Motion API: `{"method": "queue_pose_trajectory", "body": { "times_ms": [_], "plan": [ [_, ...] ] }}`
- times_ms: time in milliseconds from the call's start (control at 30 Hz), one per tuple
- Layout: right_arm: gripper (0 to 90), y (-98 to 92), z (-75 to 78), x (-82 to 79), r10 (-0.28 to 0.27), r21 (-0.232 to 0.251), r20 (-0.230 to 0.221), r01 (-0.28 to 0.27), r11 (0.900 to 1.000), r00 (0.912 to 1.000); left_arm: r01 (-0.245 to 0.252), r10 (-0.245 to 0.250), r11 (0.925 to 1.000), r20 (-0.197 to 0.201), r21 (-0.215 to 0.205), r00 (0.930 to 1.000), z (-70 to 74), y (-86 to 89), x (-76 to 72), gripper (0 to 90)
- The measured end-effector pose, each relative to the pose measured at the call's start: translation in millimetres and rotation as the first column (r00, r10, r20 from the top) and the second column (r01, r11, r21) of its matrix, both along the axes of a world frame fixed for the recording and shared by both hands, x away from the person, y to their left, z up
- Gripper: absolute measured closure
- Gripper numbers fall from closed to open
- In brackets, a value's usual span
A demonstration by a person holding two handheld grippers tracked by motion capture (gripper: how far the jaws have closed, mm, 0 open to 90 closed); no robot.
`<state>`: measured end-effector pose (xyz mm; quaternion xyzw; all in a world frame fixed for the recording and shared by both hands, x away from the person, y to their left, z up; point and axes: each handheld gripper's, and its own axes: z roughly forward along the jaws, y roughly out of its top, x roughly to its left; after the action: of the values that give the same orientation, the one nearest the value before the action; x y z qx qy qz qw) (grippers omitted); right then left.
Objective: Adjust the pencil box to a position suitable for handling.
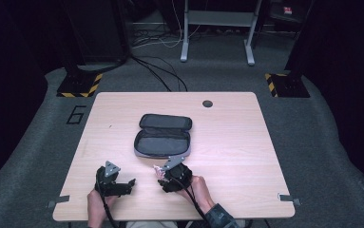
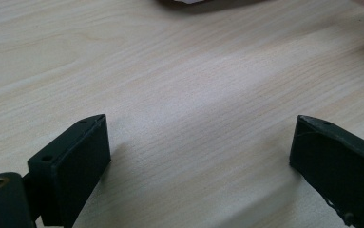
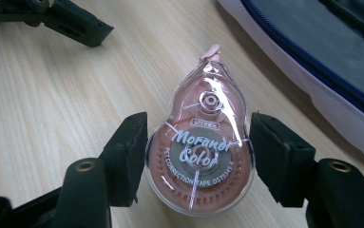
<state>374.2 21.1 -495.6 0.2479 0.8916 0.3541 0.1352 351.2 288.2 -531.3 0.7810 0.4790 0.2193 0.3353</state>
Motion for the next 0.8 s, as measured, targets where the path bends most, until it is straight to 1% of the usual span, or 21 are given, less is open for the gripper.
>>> {"method": "queue_pose_trajectory", "body": {
  "times_ms": [33,67,100,133,167,200,233,267,300,333,367,400,500,533,567,600,667,700,733,800],
  "plan": [
    [39.2,-2.9,1.0,-0.1,0.01,-0.009,-0.002,-0.01,1.0,1.0,0.0,0.0,1.0,0.0,0.0,1.0,0.0,0.0,0.0,6.2],
    [39.1,-5.2,1.1,-1.2,-0.001,-0.003,0.002,0.001,1.0,1.0,0.0,0.0,1.0,0.0,0.0,1.0,0.0,0.0,0.0,6.2],
    [39.1,-8.0,1.5,-1.7,0.002,-0.003,-0.002,-0.002,1.0,1.0,0.0,0.0,1.0,0.0,0.0,1.0,0.0,0.0,0.0,6.2],
    [39.1,-10.4,1.5,-2.3,-0.002,-0.001,0.003,0.002,1.0,1.0,0.0,0.0,1.0,0.0,-0.001,1.0,0.0,0.0,0.0,6.2],
    [39.1,-12.3,1.5,-3.4,-0.015,0.005,0.003,0.015,1.0,0.9999,0.0,0.0,1.0,0.0,-0.001,1.0,0.0,0.0,0.0,6.2],
    [39.1,-15.8,1.9,-3.7,-0.007,-0.007,0.002,0.007,1.0,1.0,-0.001,0.001,1.0,0.0,-0.002,1.0,-0.1,-0.1,0.0,6.2],
    [39.2,-17.7,1.2,-4.6,-0.018,0.003,0.003,0.018,1.0,0.9998,-0.001,0.001,1.0,0.0,-0.002,1.0,-0.1,-0.1,0.0,6.2],
    [39.2,-20.5,1.3,-6.2,-0.029,0.001,-0.005,0.029,1.0,0.9996,-0.001,0.001,1.0,0.0,-0.002,1.0,-0.1,-0.1,0.0,6.2],
    [39.1,-23.3,0.6,-6.4,-0.028,0.005,0.006,0.028,1.0,0.9996,-0.001,0.001,1.0,0.0,-0.001,1.0,-0.1,-0.1,0.0,6.3],
    [39.1,-27.1,1.4,-6.9,-0.023,-0.01,0.003,0.023,1.0,0.9997,-0.002,0.002,1.0,0.001,-0.002,1.0,-0.1,-0.2,0.0,6.2],
    [39.2,-28.9,0.5,-8.1,-0.042,0.006,0.009,0.042,0.999,0.9991,-0.001,0.001,1.0,0.0,-0.001,1.0,0.0,-0.1,0.0,6.2],
    [39.1,-31.8,1.1,-8.9,-0.05,0.0,-0.001,0.05,0.999,0.9988,-0.002,0.002,1.0,0.0,-0.002,1.0,-0.1,-0.2,0.0,6.2],
    [39.2,-41.1,1.7,-10.7,-0.063,0.004,0.013,0.063,0.998,0.9979,-0.002,0.002,1.0,0.001,-0.002,1.0,-0.1,-0.2,0.0,6.2],
    [39.1,-44.9,2.4,-11.6,-0.071,0.003,0.006,0.071,0.997,0.9974,-0.001,0.001,1.0,0.0,-0.001,1.0,0.0,-0.1,0.0,6.2],
    [39.2,-48.6,2.3,-11.8,-0.075,0.008,0.01,0.075,0.997,0.9971,-0.001,0.001,1.0,0.0,-0.001,1.0,0.0,-0.1,0.0,6.2],
    [39.2,-52.6,2.8,-11.7,-0.081,-0.002,0.014,0.081,0.997,0.9966,-0.002,0.002,1.0,0.001,-0.002,1.0,-0.1,-0.2,0.0,6.2],
    [39.2,-59.1,2.2,-13.3,-0.104,0.006,0.008,0.104,0.995,0.9945,-0.002,0.002,1.0,0.003,-0.001,1.0,-0.1,-0.2,0.1,6.2],
    [39.1,-62.0,2.0,-14.4,-0.115,0.003,0.002,0.115,0.993,0.9934,0.0,0.0,1.0,0.002,0.001,1.0,0.0,0.0,0.1,6.2],
    [39.1,-64.8,1.7,-14.2,-0.113,0.004,0.013,0.113,0.994,0.9935,-0.001,0.001,1.0,0.003,0.0,1.0,-0.1,-0.1,0.1,6.2],
    [39.1,-71.9,0.8,-15.9,-0.133,0.002,0.008,0.133,0.991,0.991,-0.001,0.001,1.0,0.003,0.0,1.0,-0.1,-0.1,0.1,6.2]
  ]
}}
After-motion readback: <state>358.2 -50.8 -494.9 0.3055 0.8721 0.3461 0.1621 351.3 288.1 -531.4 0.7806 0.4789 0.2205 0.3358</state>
